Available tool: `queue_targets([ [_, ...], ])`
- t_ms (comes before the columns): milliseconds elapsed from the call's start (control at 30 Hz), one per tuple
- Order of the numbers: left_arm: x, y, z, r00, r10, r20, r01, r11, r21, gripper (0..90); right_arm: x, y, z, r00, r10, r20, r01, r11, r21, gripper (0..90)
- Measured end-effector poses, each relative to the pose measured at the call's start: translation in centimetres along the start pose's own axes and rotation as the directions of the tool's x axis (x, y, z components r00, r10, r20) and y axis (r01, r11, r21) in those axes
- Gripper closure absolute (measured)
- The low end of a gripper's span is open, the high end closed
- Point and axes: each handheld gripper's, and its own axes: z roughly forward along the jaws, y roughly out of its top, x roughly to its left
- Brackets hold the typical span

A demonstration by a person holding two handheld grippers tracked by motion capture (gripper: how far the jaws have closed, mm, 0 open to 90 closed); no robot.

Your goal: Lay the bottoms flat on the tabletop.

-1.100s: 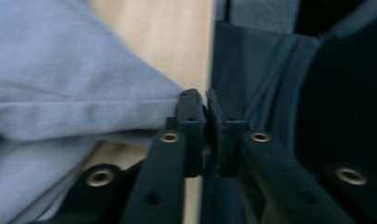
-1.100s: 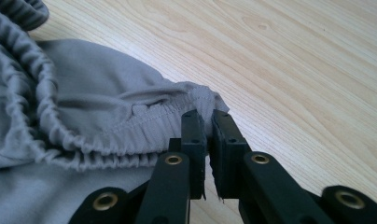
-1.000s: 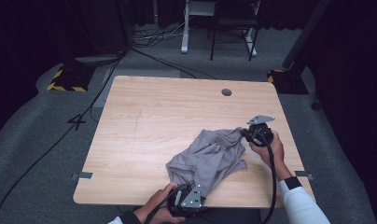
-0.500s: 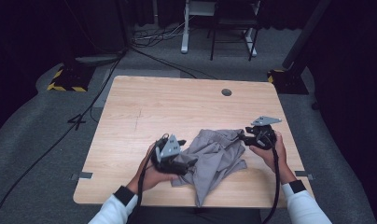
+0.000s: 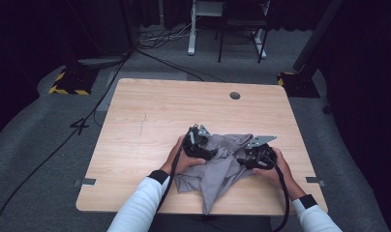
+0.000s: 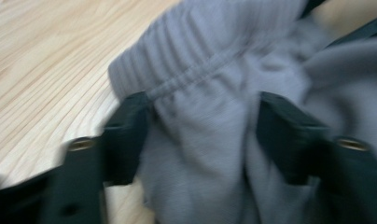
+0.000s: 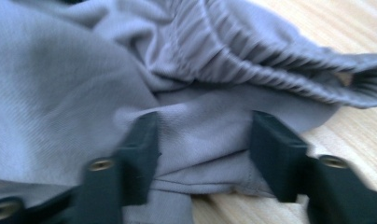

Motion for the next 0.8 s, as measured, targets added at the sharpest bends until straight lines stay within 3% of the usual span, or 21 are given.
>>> queue_targets([
  [67,-0.1,-0.2,0.3,0.9996,0.025,-0.012,-0.025,0.9996,0.013,64.0,0.3,0.0,0.1,0.9997,-0.023,0.011,0.023,1.0,0.01,65.3],
  [167,0.5,-0.6,-0.2,0.9989,0.031,0.035,-0.03,0.9992,-0.026,78.4,0.4,0.1,0.1,0.9983,-0.038,0.045,0.037,0.999,0.021,81.3],
  [233,0.9,-0.8,-0.8,0.9993,0.035,0.012,-0.034,0.9978,-0.056,85.3,0.4,0.1,-0.1,0.9974,-0.053,0.049,0.053,0.998,0.016,88.0],
  [367,1.9,-0.7,-3.0,0.9984,0.022,-0.053,-0.028,0.9939,-0.107,87.4,0.1,0.3,-1.3,0.9949,-0.063,0.079,0.064,0.998,-0.016,88.8],
  [533,3.9,-0.8,-6.7,0.9918,-0.014,-0.127,-0.007,0.9859,-0.167,87.3,-1.0,0.5,-3.5,0.9919,-0.009,0.127,0.022,0.995,-0.098,88.8],
  [600,4.9,-1.1,-8.2,0.9856,-0.041,-0.164,0.01,0.9827,-0.185,87.3,-1.6,0.6,-4.4,0.9885,0.017,0.15,0.004,0.991,-0.135,88.9],
  [633,5.5,-1.3,-8.8,0.9854,-0.056,-0.16,0.024,0.9802,-0.196,87.2,-1.8,0.7,-4.7,0.9879,0.031,0.152,-0.007,0.988,-0.154,88.9],
  [700,6.3,-1.4,-9.7,0.981,-0.047,-0.188,0.012,0.9823,-0.187,87.1,-2.4,1.1,-5.3,0.9881,0.049,0.146,-0.021,0.982,-0.188,89.3],
  [733,6.7,-1.4,-10.0,0.9754,-0.046,-0.216,0.006,0.9838,-0.179,87.2,-2.5,1.6,-5.4,0.9845,0.04,0.171,-0.007,0.982,-0.189,89.3],
  [800,7.8,-1.5,-10.5,0.9662,-0.081,-0.245,0.036,0.9826,-0.182,86.9,-3.1,2.7,-5.8,0.9702,0.031,0.24,0.017,0.98,-0.199,89.3],
])
